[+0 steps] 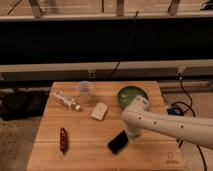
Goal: Push the eraser across the table
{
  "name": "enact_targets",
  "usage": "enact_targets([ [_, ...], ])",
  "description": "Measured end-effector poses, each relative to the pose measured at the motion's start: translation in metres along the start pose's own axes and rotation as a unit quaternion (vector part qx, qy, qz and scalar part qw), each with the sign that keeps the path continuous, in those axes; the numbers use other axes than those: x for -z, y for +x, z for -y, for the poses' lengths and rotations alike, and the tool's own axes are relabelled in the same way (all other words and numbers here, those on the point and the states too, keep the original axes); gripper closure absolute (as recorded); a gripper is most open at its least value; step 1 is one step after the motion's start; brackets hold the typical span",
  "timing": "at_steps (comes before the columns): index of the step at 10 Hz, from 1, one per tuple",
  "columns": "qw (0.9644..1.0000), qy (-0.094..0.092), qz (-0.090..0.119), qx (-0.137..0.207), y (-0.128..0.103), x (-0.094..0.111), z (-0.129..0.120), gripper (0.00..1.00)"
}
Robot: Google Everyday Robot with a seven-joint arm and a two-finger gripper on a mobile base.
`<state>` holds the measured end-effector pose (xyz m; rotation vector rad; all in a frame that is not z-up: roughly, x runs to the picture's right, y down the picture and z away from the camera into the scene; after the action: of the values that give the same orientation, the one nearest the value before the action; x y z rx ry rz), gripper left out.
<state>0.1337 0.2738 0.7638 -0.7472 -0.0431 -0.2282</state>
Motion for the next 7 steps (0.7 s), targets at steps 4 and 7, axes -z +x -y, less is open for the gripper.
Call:
enact_targets([
  [4,0.9996,-0.006,-0.012,0.024,-0.016,-0.005,0.004,0.97],
  [7,0.9985,-0.008,-0.022,0.050,-0.045,-0.005,0.010,0.97],
])
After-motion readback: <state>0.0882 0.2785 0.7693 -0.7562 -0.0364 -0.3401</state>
